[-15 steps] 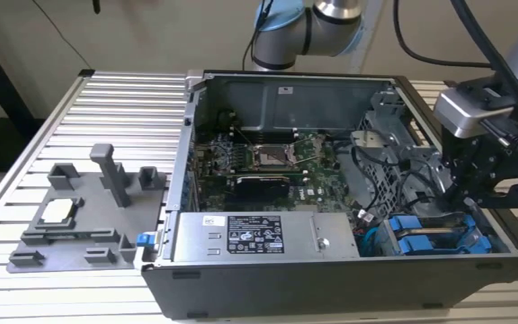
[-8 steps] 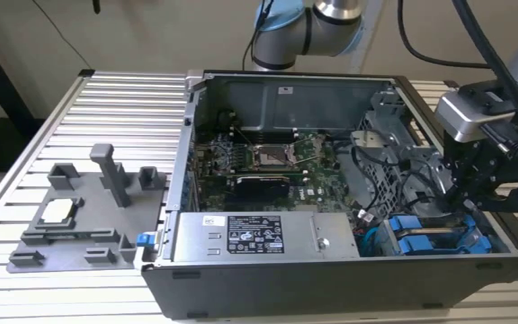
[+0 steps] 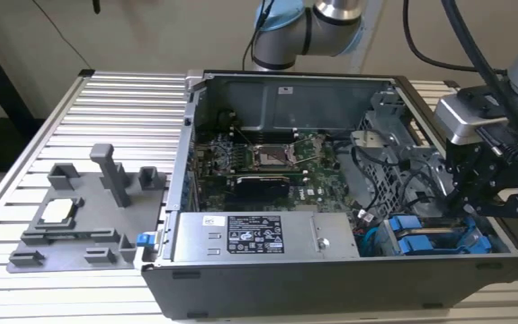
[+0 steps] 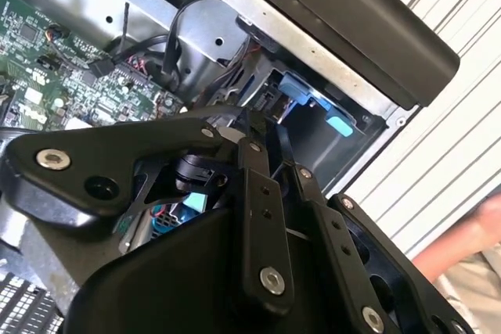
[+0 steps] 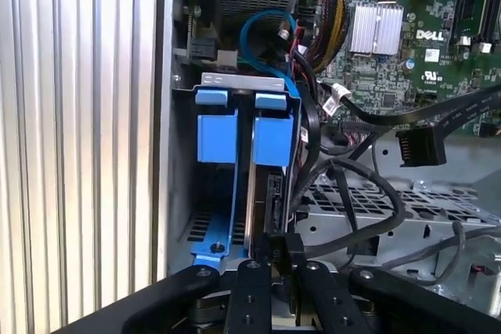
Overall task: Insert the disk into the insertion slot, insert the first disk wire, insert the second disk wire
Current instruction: 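Insert the first disk wire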
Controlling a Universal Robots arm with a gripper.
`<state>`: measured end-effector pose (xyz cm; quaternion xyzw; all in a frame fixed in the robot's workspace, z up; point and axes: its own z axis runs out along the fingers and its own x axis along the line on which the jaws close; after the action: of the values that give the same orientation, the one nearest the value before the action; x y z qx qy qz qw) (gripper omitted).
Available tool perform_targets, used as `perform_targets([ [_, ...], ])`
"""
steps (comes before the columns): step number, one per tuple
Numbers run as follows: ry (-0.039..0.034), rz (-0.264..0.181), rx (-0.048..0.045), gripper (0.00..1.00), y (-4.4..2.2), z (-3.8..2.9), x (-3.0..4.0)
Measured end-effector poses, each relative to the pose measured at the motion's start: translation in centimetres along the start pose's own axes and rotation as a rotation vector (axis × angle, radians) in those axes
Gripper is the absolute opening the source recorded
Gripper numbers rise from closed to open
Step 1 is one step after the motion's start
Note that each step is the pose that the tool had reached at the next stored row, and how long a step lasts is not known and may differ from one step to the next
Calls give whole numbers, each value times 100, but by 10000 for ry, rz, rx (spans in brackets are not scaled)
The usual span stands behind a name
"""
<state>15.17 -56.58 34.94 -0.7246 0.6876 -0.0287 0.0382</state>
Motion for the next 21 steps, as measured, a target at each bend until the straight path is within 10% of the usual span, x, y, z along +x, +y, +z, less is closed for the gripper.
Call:
perform_targets([
  [21, -15, 26, 117, 19, 7, 77, -2],
])
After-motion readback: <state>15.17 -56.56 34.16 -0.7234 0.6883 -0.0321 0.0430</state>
